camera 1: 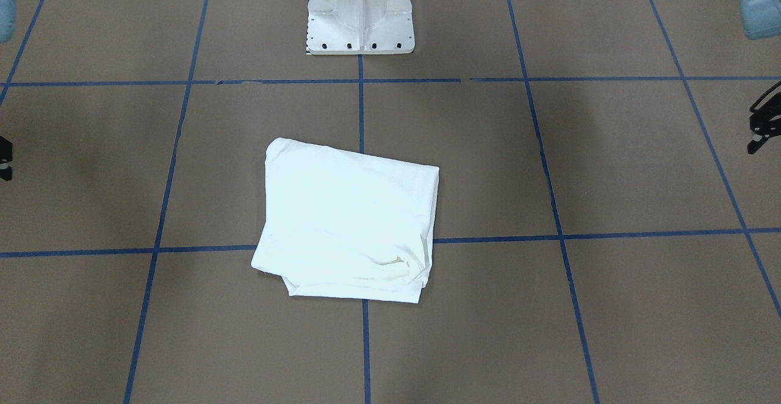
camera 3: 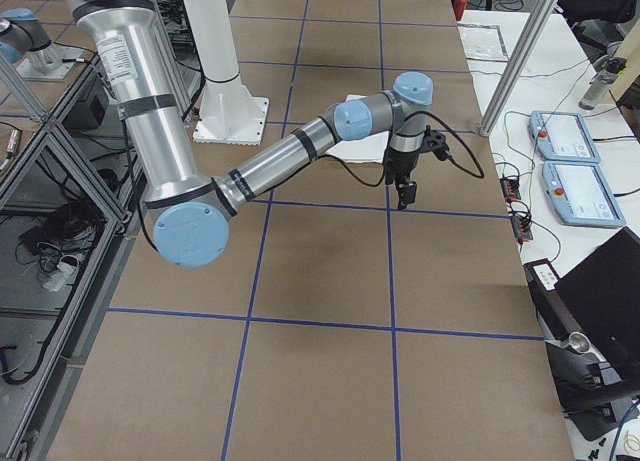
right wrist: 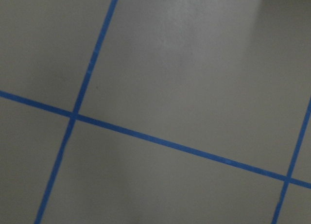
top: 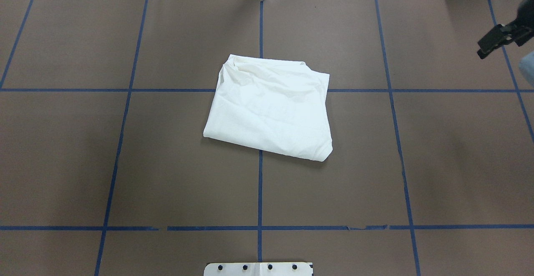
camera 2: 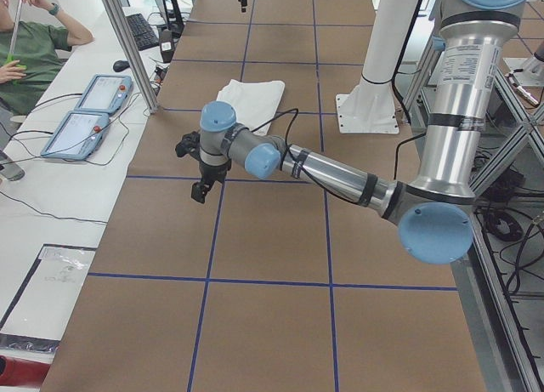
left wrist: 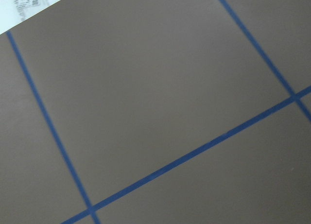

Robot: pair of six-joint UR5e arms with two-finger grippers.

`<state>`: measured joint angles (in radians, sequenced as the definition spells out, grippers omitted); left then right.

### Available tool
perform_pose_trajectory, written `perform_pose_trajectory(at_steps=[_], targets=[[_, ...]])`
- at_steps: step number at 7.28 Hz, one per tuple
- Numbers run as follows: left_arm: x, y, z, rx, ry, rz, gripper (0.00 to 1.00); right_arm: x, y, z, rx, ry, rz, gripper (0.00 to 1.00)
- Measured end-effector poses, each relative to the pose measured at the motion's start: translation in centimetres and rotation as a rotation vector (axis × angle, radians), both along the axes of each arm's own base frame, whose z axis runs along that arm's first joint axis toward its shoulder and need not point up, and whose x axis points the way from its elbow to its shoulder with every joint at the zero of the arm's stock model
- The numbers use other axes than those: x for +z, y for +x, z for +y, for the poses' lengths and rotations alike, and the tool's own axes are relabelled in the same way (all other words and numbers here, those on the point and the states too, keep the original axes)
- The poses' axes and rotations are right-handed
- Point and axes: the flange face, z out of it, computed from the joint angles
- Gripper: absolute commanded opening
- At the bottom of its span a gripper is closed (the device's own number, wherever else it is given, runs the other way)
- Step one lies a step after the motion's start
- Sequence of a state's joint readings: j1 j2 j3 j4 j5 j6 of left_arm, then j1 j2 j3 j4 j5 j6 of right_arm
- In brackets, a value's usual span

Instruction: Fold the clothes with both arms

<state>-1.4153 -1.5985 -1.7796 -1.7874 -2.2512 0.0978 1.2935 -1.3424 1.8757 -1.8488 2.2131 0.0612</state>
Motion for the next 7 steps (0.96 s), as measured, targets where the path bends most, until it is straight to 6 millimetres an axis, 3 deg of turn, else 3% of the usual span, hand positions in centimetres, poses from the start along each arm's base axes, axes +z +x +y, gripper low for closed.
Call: perform_pose_trajectory(at_steps=[2,3,5,7], targets=[[5.5,-5.6,4.5,-0.029,-0.047,-0.018,1.00,7.6,8.8,5.2,-0.024,-0.018,-0.034,1.00],[8.0,-7.6,7.1,-0.057,-0.088,-0.005,1.00,11.0,12.2,8.2,-0.003,-0.050,-0.038,1.00],[11.1,-9.5,10.9,-0.097,-0.158,0.017,1.00,15.7,14.7,12.4,0.035,-0.117,-0.039,1.00],[11.8,-9.5,12.0,-0.095,-0.197,0.083,1.00,18.3,15.1,13.9,0.097,-0.138,-0.037,1.00]])
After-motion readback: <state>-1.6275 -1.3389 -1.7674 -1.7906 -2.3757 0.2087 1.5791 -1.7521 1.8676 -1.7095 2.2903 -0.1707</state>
